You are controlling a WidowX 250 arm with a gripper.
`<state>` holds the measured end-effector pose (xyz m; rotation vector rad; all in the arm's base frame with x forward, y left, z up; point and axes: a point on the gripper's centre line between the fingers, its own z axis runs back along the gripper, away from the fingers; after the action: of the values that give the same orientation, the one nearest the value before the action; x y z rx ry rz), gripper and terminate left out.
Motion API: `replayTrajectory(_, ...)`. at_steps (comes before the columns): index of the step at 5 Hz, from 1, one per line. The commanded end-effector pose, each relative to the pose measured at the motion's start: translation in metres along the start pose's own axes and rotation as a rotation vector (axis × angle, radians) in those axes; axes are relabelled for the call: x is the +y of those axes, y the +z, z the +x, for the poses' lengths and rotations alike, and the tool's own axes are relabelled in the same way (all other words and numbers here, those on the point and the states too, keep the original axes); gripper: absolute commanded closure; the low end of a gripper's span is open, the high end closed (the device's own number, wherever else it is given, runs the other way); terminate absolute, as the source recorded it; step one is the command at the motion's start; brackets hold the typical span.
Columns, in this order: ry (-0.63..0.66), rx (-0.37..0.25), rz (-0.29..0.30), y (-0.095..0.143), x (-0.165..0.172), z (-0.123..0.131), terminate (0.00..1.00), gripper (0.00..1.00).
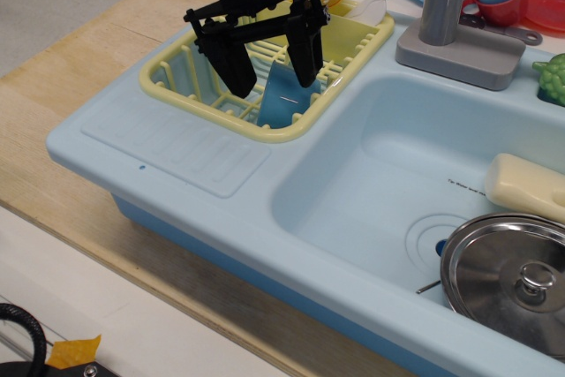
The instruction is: Flip cup upright
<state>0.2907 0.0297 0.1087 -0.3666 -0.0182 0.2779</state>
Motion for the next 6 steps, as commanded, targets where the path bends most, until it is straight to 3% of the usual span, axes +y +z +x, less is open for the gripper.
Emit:
replayTrajectory(1,-0.013,-0.014,-0.021,-0.004,0.000,0.006,0.00,0.00)
replayTrajectory(2,-0.015,-0.014,-0.012,-0.004,-0.003,0.007,0.00,1.00)
replayTrajectory(4,-0.018,-0.015,-0.008,-0.004,-0.004,0.007,0.00,1.00)
replayTrajectory(6,-0.093,-0.014,0.166,0.006,-0.013,0.010,0.00,1.00)
